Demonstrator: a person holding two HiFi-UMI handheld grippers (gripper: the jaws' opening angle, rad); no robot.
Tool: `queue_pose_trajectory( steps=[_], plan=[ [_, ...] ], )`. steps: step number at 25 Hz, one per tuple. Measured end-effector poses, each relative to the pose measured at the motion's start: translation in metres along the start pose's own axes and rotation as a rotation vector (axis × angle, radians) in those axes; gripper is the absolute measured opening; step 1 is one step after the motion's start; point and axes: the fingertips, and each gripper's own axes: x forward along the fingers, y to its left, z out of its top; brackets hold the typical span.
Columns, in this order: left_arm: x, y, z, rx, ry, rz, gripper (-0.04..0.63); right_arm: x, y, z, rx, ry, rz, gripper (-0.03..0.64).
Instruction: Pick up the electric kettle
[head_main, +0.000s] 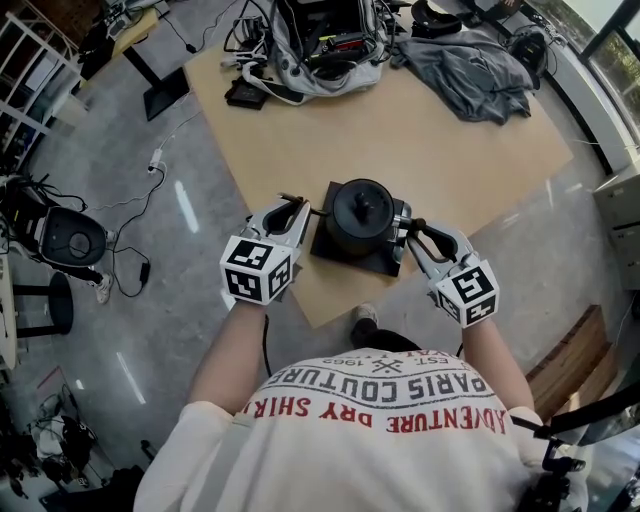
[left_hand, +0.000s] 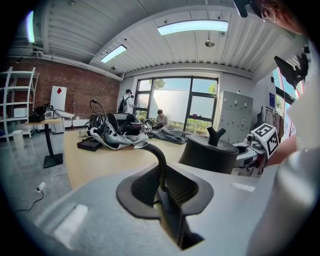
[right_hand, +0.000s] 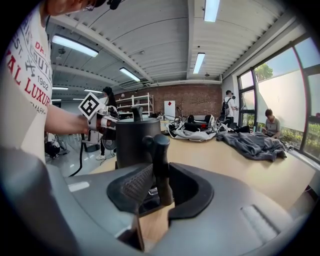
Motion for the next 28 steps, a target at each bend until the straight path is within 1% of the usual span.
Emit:
queue_pose_trajectory(
  steps=[8,16,23,28],
  plan=[
    [-0.004,-0.003,0.004,0.001,-0.002,0.005,0.038,-0.003,-0.002,0.006,0.012,-0.028,-0.033,0.1],
    [-0.019,-0.013,0.024,-0.016,-0.047,-0.018,0.038,-0.022,0.0,0.032,-0.021,-0.081,-0.046,0.098],
    [-0.058,-0.033,0.035,-0.001,-0.077,-0.03,0.038,-0.057,0.03,0.048,-0.044,-0.122,-0.054,0.098],
    [-0.095,-0.055,0.031,0.018,-0.09,-0.046,0.037,-0.086,0.061,0.048,-0.039,-0.141,-0.056,0.098]
  ],
)
